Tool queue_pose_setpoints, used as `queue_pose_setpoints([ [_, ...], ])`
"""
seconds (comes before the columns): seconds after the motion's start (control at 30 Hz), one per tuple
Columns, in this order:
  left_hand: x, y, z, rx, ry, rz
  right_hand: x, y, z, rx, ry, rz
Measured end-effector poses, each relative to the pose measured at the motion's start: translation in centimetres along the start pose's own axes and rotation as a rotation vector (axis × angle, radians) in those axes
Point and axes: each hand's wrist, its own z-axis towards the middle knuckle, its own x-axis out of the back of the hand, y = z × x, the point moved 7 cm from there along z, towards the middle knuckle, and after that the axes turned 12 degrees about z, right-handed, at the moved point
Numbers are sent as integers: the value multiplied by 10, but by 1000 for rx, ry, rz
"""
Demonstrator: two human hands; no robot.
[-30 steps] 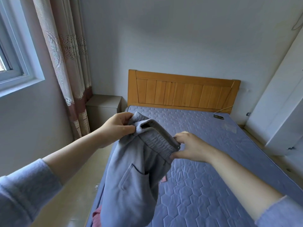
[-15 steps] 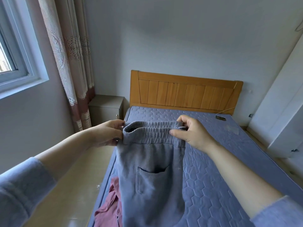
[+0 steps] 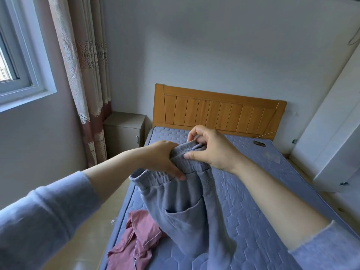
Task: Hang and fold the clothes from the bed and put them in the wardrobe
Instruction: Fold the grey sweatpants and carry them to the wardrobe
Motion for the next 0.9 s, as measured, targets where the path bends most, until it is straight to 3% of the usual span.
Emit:
queue_pose_setpoints([
  [0.13,-11,-3,9,37,-41,0,10,36,-23,-95,175,117],
  [0.27,-12,-8,8,54,-28,53,7,113,-59,-379,271,165],
  [0.37,-4,-12,2,71,1,81,-22,167,-85,-555,250,100],
  [0.53,19,-22,-11,155,78,15,-90,220,-115,-843,217,372],
  [0.7,31,-26,-23,189,123,-27,-110,248,-119,-925,280,486],
  [0.83,35,-26,-28,202,138,-71,-105,275,-118,-972,499,878],
  [0.9,33,-27,-26,218,150,-98,-107,286,-123,-977,500,1009],
])
